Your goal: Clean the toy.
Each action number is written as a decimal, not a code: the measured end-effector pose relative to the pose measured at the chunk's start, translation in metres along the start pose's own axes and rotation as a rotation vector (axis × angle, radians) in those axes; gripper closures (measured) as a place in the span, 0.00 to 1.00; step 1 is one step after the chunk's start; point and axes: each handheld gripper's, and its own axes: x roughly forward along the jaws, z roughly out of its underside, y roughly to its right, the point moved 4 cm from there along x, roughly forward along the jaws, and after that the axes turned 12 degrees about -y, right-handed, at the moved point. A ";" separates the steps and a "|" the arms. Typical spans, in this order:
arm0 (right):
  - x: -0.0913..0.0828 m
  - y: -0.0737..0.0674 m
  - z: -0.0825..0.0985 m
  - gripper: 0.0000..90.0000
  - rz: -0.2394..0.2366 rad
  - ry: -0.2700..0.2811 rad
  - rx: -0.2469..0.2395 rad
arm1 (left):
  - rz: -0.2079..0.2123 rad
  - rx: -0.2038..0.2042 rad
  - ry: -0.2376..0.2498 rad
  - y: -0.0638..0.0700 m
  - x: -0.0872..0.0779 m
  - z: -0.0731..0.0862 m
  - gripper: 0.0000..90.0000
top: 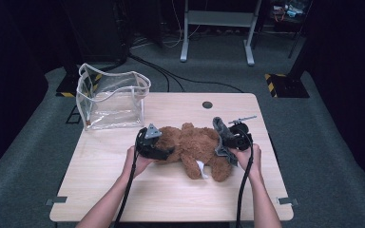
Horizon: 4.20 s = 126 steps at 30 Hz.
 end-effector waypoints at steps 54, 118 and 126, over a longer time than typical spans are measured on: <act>-0.018 -0.024 0.076 0.87 0.112 -0.206 -0.105 | 0.002 0.002 -0.003 0.001 0.000 0.001 0.16; 0.003 -0.073 0.059 0.89 0.271 0.027 -0.203 | -0.029 -0.015 -0.010 0.001 0.002 -0.001 0.16; -0.005 -0.077 0.086 0.89 0.254 -0.042 -0.240 | -0.016 -0.015 -0.017 0.001 0.001 0.000 0.16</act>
